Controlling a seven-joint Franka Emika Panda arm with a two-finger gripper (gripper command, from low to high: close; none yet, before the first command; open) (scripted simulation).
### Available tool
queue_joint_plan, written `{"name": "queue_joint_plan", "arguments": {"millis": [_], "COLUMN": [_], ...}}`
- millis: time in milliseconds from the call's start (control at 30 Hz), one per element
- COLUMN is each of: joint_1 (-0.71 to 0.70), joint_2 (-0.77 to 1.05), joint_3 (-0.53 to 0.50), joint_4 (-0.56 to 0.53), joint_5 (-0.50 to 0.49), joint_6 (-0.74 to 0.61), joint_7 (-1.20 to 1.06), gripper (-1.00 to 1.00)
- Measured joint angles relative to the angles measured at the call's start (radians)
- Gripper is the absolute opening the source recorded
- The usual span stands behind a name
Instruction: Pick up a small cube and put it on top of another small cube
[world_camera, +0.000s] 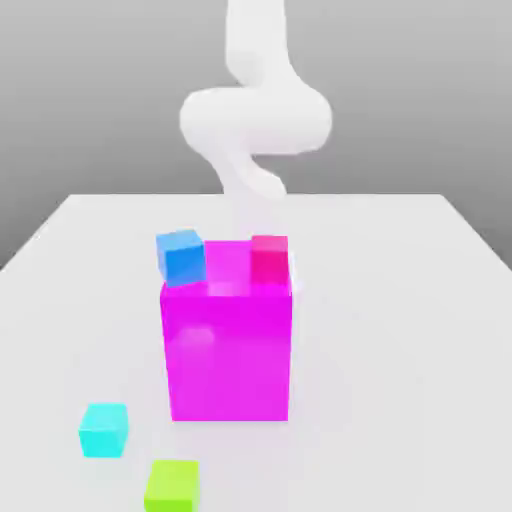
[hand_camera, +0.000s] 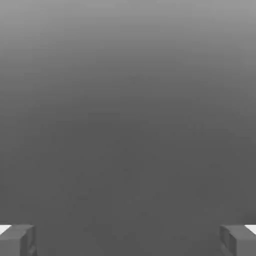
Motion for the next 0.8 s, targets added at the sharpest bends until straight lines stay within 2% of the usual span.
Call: {"name": "queue_joint_plan", "arguments": {"millis": [467, 633, 667, 800], "joint_1": [-0.310, -0.332, -0.332, -0.332], "joint_2": [0.066, 0.160, 0.179, 0.179], "joint_3": [0.068, 0.080, 0.081, 0.081], "joint_4": [-0.390, -0.501, -0.518, -0.518], "joint_5": [0.051, 0.062, 0.063, 0.068], "joint_6": [-0.178, -0.024, 0.011, 0.013], "joint_7": [0.637, 0.687, 0.688, 0.685], "gripper": [0.00, 0.00, -1.00, -1.00]}}
